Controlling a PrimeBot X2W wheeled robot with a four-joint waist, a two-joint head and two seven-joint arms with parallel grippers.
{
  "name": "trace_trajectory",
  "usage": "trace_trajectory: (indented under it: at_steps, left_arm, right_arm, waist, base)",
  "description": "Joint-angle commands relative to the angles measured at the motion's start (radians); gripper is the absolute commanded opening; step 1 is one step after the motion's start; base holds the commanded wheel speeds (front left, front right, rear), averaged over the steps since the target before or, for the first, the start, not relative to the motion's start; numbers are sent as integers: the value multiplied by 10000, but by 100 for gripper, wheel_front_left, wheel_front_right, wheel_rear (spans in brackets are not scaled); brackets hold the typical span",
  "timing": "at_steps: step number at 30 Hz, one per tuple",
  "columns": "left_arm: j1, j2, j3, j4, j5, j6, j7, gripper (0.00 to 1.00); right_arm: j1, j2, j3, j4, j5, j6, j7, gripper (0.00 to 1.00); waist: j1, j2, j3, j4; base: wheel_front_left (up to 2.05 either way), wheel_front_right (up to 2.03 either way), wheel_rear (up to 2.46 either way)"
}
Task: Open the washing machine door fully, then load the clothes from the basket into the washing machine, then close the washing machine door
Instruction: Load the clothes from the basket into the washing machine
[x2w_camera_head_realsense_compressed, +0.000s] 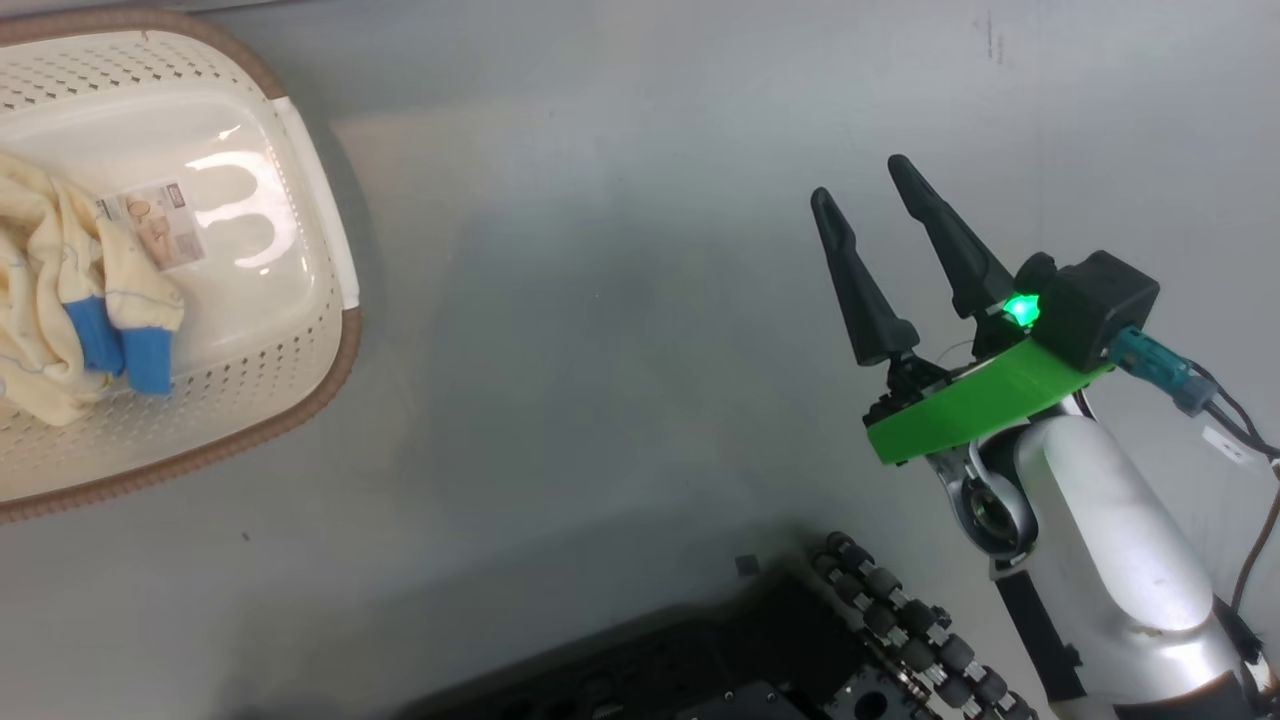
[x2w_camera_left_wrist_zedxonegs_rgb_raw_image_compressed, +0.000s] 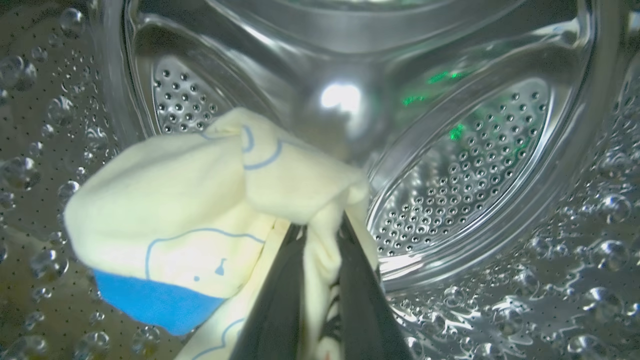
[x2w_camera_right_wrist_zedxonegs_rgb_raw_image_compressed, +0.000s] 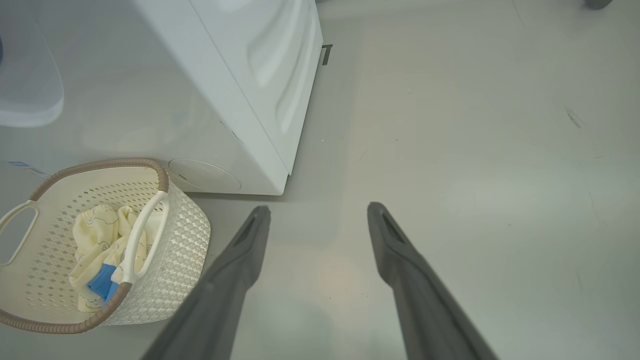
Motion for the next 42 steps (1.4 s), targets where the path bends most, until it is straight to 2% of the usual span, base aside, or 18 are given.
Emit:
trace_trajectory:
  at_steps: [1, 10, 15, 16, 17, 18, 31, 36, 42]
  left_arm:
    - [-163, 442, -62, -129, 35, -21, -105, 0]
    - [-353, 323, -1386, 746, 62, -21, 387, 0]
    - [-657, 315, -1720, 1334, 121, -21, 419, 0]
    - [-717, 272, -1766, 1440, 110, -21, 447, 23]
    - [-771, 239, -1815, 1532, 118, -21, 428, 86]
    - [-777, 165, -1860, 1606, 51, -21, 505, 100]
    - [-87, -7, -2469, 1812, -439, -21, 6, 100]
    - [1414, -45, -2959, 1364, -886, -21, -210, 100]
    - [3246, 46, -3112, 902, -1559, -21, -302, 100]
  right_arm:
    - [292, 29, 203, -244, 138, -29, -95, 100]
    - [180, 29, 212, -281, 153, -29, -95, 100]
    - [110, 29, 288, -274, 256, -29, -95, 100]
    - [94, 29, 297, -281, 267, -29, -95, 100]
    - [81, 29, 297, -287, 273, -29, -95, 100]
    - [70, 29, 296, -289, 281, -29, -95, 100]
    - [30, 30, 27, -155, 51, -29, -95, 100]
    - [129, 30, -220, -73, -240, -29, -95, 100]
    - [397, 30, -442, 134, -591, -29, -95, 100]
  waist:
    - [0, 0, 21, -10]
    - [0, 0, 124, -16]
    - [0, 0, 143, -63]
    - [0, 0, 151, -64]
    - [0, 0, 156, -61]
    - [0, 0, 153, -61]
    - [0, 0, -540, 87]
    - [0, 0, -1505, 341]
    - [0, 0, -2849, 637]
  base:
    - [0, 0, 0]
    - [0, 0, 0]
    - [0, 0, 0]
    - [0, 0, 0]
    - [0, 0, 0]
    - [0, 0, 0]
    - [0, 0, 0]
    - [0, 0, 0]
    - [0, 0, 0]
